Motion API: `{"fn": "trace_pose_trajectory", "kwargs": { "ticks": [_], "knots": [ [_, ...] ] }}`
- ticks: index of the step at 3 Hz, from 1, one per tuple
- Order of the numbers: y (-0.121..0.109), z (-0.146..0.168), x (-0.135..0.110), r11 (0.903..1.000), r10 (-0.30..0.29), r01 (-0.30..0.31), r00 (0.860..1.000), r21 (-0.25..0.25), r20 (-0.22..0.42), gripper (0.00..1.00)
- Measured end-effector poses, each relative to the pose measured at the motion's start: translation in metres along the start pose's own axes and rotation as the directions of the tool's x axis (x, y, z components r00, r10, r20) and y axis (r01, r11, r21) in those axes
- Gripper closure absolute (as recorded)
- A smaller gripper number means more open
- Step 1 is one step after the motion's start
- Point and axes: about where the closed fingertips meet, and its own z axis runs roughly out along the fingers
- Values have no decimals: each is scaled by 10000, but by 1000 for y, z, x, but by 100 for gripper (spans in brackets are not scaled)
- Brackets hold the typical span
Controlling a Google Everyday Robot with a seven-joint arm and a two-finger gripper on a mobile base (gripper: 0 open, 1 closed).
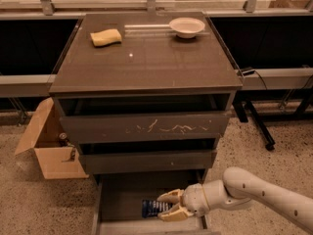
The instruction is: Place rxbar blueberry into bottom drawer
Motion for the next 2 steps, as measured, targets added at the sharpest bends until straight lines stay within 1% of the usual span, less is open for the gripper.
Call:
{"fn": "trace_pose_trajectory", "kwargs": {
  "ticks": [1,2],
  "knots": [
    [-33,0,44,9966,427,-401,9985,716,-353,100],
    [-71,-1,106,9911,792,-757,9965,1093,-276,100]
  ]
}}
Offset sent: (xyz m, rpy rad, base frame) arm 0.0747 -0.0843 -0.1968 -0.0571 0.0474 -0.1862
